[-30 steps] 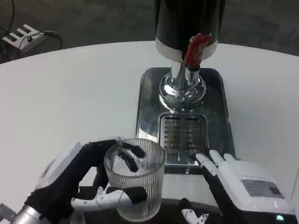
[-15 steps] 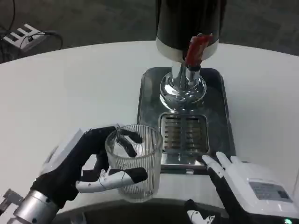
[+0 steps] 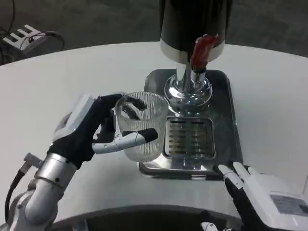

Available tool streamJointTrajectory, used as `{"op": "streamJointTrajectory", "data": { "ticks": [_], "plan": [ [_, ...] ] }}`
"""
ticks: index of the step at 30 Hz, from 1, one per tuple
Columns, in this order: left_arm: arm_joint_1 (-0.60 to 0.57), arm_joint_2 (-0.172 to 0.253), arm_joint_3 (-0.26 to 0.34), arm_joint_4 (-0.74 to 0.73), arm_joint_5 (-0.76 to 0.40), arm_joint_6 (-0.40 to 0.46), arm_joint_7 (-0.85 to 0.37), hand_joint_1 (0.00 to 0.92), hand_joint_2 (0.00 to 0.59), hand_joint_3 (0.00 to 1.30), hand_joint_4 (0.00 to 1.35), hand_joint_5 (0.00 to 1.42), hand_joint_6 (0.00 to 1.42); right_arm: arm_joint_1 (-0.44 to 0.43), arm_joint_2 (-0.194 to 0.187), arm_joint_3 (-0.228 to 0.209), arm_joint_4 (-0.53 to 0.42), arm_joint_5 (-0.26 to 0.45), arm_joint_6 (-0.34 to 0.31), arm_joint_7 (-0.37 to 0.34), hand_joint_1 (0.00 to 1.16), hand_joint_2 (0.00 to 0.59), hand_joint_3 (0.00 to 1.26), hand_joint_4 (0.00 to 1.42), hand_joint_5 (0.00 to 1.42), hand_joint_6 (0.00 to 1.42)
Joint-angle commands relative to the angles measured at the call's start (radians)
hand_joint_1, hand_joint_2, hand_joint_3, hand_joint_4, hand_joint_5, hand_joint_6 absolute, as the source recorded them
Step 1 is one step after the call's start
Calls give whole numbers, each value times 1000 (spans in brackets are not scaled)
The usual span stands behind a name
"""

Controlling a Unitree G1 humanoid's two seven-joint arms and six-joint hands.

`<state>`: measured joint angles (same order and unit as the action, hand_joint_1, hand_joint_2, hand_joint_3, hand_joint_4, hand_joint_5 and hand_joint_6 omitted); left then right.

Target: Grasp the cup under the faucet to collect the drink, then remove the cup.

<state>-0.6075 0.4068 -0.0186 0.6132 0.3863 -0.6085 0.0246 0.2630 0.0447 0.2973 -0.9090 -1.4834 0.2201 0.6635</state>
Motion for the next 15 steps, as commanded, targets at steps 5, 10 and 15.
{"op": "streamJointTrajectory", "data": {
  "ticks": [5,10,15],
  "plan": [
    [-185,-11,-63,232,66,-1,132,470,73,1067,1135,1237,1262,49,30,4,-48,6,-26,-4,393,438,101,0,0,42],
    [-265,-27,-113,336,88,0,179,471,73,1067,1135,1236,1263,64,32,0,-65,10,-34,2,393,438,105,0,0,58],
    [-337,-51,-162,427,118,2,208,465,75,1067,1135,1236,1263,89,25,-13,-86,22,-41,5,393,438,105,0,0,62]
  ]
}}
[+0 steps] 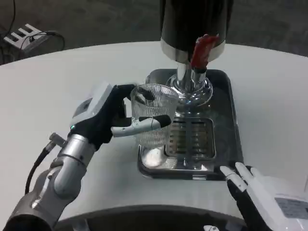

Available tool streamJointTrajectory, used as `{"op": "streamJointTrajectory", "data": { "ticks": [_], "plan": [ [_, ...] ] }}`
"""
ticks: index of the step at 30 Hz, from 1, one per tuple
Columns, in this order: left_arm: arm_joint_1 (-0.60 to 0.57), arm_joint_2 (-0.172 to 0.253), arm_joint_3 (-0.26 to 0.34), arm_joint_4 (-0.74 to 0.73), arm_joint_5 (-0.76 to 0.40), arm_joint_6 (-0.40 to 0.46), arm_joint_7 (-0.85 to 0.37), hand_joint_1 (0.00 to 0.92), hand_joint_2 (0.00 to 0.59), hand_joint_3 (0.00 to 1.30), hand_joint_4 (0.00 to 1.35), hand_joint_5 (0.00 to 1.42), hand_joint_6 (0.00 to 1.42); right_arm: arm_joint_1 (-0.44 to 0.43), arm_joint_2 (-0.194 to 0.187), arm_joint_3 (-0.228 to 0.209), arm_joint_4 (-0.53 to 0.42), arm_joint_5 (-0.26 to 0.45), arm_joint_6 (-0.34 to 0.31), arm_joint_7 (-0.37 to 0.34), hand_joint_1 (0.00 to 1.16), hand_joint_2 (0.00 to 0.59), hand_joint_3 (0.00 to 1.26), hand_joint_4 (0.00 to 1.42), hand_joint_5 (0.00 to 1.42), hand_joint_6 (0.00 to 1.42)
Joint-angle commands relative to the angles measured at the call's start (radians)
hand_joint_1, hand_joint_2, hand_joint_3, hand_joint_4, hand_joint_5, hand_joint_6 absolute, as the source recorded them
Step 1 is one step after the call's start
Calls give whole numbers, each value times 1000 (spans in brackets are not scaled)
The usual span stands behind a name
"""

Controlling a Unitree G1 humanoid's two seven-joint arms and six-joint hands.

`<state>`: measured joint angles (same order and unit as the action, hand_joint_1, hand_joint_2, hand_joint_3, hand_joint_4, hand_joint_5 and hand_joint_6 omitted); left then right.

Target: Grasp the cup under the faucet to collect the drink, then remove the cup.

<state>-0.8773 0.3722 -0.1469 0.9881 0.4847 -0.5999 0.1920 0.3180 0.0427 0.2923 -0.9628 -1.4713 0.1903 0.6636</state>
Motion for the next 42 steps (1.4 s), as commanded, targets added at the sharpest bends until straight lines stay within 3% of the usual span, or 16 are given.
{"op": "streamJointTrajectory", "data": {
  "ticks": [1,15,24,29,35,42],
  "plan": [
    [-77,-19,-42,65,21,-8,45,464,75,1067,1135,1236,1263,36,26,-12,-35,13,-14,7,393,438,105,0,0,64],
    [-169,-60,-122,160,50,7,57,459,76,1063,1135,1223,1246,58,29,-52,-58,43,-24,17,393,438,105,0,0,76],
    [-200,-76,-154,178,53,21,28,445,97,903,936,1060,1117,76,32,-56,-71,55,-29,23,393,438,105,0,0,88],
    [-207,-78,-165,183,57,29,-7,405,103,773,779,905,951,78,35,-59,-71,57,-28,22,392,438,99,0,0,93],
    [-200,-70,-169,185,56,35,-48,323,96,602,520,580,549,84,36,-59,-67,62,-27,24,392,438,97,0,0,96],
    [-186,-49,-168,184,56,39,-62,264,84,461,338,404,360,64,38,-63,-51,70,-20,35,392,438,96,0,0,99]
  ]
}}
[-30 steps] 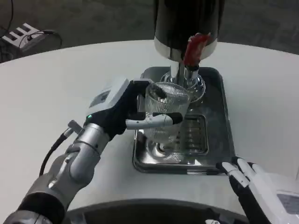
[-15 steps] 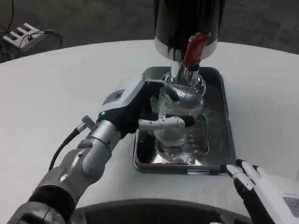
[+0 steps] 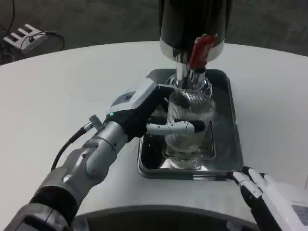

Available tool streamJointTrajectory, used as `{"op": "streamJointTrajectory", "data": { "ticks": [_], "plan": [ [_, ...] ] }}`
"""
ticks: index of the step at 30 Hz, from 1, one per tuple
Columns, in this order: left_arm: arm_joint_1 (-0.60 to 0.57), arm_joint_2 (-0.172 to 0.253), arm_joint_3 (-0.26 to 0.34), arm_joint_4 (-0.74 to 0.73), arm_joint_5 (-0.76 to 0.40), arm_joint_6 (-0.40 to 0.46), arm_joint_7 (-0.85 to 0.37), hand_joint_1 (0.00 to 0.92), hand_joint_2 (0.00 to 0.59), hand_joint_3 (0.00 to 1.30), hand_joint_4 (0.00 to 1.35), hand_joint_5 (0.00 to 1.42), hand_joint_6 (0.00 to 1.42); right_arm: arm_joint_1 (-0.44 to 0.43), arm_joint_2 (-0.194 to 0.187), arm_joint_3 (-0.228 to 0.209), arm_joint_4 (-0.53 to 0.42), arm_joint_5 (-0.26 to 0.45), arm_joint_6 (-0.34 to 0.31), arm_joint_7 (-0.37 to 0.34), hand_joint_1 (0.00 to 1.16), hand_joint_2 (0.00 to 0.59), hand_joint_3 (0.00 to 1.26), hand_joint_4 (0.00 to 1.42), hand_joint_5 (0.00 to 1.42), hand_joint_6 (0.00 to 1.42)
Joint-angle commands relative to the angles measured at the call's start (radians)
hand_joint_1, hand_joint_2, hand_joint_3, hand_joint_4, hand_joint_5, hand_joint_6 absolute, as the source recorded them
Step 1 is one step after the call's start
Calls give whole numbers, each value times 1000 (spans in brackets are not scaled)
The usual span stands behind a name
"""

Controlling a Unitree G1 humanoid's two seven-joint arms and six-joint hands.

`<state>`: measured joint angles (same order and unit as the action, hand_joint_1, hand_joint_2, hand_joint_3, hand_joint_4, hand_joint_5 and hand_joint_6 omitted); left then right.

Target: Grasp the cup under the faucet to collect the drink, then remove the cup.

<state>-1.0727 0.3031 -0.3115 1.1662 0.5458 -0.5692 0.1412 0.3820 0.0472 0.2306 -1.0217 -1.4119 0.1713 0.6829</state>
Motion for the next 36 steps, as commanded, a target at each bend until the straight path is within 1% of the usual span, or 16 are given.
{"op": "streamJointTrajectory", "data": {
  "ticks": [1,3,9,11,15,18,21,25,29,32,33,36],
  "plan": [
    [10,21,-4,6,-4,9,-12,255,83,433,327,392,351,-2,34,-2,10,13,2,17,392,439,96,0,0,101],
    [9,24,-7,8,-1,13,-13,247,82,391,300,365,328,-4,34,-2,12,14,2,18,392,440,96,0,0,104],
    [5,29,-15,16,-2,8,-44,211,69,334,196,274,263,-22,38,-6,25,9,5,21,392,443,96,0,0,118],
    [5,30,-15,17,-6,-1,-58,184,50,271,133,241,232,-28,40,-4,31,2,5,23,392,444,96,0,0,122],
    [0,32,-13,21,-17,-13,-104,155,54,153,13,152,171,-39,42,-5,42,4,10,21,392,444,99,0,0,117],
    [5,40,-2,18,-39,-37,-126,148,53,92,0,129,149,-46,45,-4,51,2,16,20,392,444,102,0,0,116],
    [15,54,8,10,-55,-63,-133,143,54,85,0,124,146,-48,47,-2,57,1,21,18,392,444,103,0,0,115],
    [47,95,39,-13,-87,-117,-136,135,55,117,0,125,151,-58,48,-1,66,1,29,19,392,444,104,0,0,114],
    [87,145,72,-46,-133,-161,-163,130,46,139,0,126,159,-86,46,5,81,-2,34,19,392,444,105,0,0,114],
    [122,182,107,-74,-179,-184,-203,94,47,143,0,127,159,-101,45,6,85,-3,40,21,392,444,105,0,0,114],
    [134,193,121,-84,-195,-192,-215,79,40,143,0,127,161,-107,44,5,87,-5,43,23,392,444,105,0,0,114],
    [187,227,194,-133,-292,-230,-265,28,48,145,49,163,174,-124,41,6,93,-8,49,29,392,444,105,0,0,114]
  ]
}}
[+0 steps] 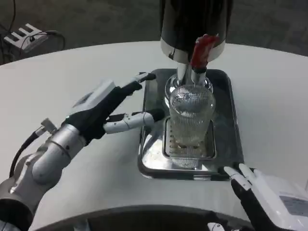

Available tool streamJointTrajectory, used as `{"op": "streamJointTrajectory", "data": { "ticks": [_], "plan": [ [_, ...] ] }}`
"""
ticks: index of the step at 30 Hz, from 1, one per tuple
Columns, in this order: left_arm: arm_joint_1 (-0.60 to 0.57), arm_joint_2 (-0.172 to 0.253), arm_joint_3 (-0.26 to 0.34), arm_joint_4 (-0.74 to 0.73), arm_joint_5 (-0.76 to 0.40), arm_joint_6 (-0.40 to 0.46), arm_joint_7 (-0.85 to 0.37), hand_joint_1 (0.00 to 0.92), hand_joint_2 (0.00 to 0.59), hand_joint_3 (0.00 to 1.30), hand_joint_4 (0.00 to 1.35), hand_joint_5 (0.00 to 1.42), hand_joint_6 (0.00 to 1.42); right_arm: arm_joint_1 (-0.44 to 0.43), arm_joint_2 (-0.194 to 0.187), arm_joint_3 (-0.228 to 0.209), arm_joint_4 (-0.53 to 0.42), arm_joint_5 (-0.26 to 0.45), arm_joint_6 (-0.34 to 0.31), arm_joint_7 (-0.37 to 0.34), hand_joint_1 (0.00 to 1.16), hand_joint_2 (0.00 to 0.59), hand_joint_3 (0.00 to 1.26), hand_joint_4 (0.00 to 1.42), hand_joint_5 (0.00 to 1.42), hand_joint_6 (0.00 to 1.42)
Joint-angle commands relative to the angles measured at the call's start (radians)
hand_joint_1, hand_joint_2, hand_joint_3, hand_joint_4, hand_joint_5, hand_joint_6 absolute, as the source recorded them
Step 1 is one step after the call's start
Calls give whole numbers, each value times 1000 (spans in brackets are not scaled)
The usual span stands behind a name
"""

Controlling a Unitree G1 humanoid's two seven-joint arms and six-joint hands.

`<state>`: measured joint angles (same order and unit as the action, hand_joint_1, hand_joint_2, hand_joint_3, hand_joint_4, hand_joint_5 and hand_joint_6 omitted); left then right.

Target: Grasp the cup under the faucet to collect the drink, then remove the cup.

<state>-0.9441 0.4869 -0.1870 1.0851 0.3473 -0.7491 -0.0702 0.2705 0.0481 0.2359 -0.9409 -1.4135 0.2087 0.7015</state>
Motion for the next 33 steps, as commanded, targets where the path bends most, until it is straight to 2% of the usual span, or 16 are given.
{"op": "streamJointTrajectory", "data": {
  "ticks": [1,3,5,10,13,19,21,26,33],
  "plan": [
    [73,51,101,-78,-144,-61,-86,13,50,146,70,186,181,-18,39,2,15,-7,13,13,392,444,105,0,0,114],
    [95,52,158,-139,-265,-52,-190,1,57,154,87,211,185,-26,39,5,19,-8,17,17,392,444,105,0,0,114],
    [105,53,200,-217,-390,5,-322,0,64,168,103,229,195,-35,41,10,24,-12,19,18,392,444,105,0,0,114],
    [89,80,275,-390,-622,269,-613,0,76,143,101,239,215,-45,41,29,35,-20,18,19,392,444,105,0,0,114],
    [30,98,301,-415,-694,408,-734,0,82,122,68,217,218,-67,44,38,47,-25,20,18,392,444,108,0,0,113],
    [-103,81,326,-367,-741,587,-865,0,87,102,44,201,207,-79,45,41,51,-34,31,19,392,444,113,0,0,113],
    [-142,71,330,-338,-738,622,-889,0,88,93,41,192,205,-73,43,43,48,-35,31,18,392,444,114,0,0,113],
    [-257,26,303,-247,-698,664,-938,0,89,92,35,190,204,-61,47,48,40,-45,34,9,392,444,114,0,0,113],
    [-330,7,264,-167,-638,647,-996,0,90,91,32,189,204,-47,53,56,35,-50,37,-3,392,444,114,0,0,113]
  ]
}}
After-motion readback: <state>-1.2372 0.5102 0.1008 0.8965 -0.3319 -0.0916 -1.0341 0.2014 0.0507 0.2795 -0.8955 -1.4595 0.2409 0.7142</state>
